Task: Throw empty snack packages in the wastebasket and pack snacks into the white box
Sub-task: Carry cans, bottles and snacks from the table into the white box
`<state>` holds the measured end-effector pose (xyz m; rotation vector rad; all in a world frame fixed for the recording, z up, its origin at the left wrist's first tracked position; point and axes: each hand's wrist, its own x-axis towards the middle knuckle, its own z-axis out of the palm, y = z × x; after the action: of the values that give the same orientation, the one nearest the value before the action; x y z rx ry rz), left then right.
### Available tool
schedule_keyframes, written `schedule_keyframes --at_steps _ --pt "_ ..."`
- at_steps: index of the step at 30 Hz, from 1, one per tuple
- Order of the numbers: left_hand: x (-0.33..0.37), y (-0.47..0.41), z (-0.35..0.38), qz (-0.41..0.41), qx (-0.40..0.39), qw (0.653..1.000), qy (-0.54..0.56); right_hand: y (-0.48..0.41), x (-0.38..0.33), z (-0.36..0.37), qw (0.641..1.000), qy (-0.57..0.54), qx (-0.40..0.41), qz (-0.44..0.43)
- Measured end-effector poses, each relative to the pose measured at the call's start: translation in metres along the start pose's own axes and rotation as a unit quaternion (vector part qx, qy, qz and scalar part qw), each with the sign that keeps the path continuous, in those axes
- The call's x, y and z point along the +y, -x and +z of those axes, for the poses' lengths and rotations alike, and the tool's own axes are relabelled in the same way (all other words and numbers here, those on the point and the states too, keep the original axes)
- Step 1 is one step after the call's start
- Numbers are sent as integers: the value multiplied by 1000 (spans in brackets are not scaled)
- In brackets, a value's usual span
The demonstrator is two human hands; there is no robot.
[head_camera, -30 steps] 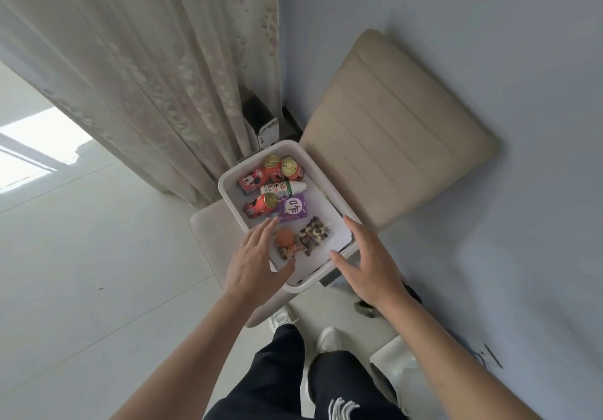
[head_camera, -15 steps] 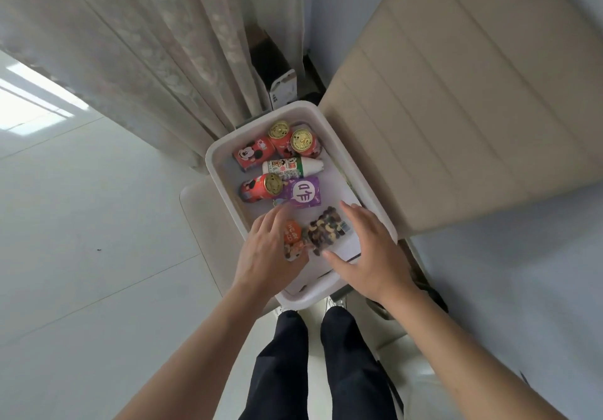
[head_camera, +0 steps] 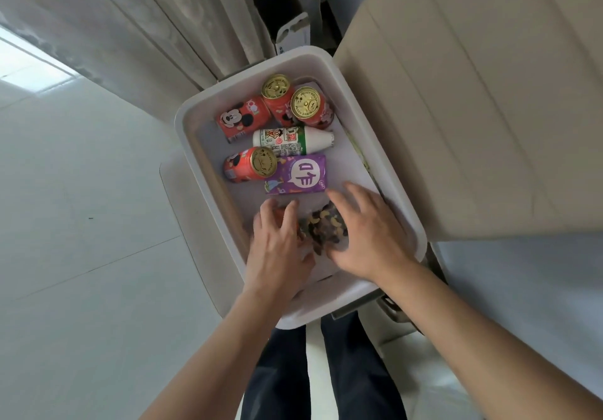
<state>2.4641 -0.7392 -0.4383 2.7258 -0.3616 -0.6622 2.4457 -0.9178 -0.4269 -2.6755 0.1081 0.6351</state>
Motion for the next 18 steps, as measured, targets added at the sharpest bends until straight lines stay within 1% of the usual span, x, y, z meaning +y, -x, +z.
schedule_keyframes --at_steps 3,5,11,18 --pt "1 -5 3 -22 -4 1000 1 -2 1 6 999 19 35 -14" --pt "1 -9 5 -19 -3 1000 4 -3 3 11 998 23 44 -34" --pt "-4 -15 10 7 -9 1000 -18 -7 6 21 996 48 -22 -75" --pt "-8 -21 11 23 -12 999 -21 -19 16 18 991 79 -37 -100"
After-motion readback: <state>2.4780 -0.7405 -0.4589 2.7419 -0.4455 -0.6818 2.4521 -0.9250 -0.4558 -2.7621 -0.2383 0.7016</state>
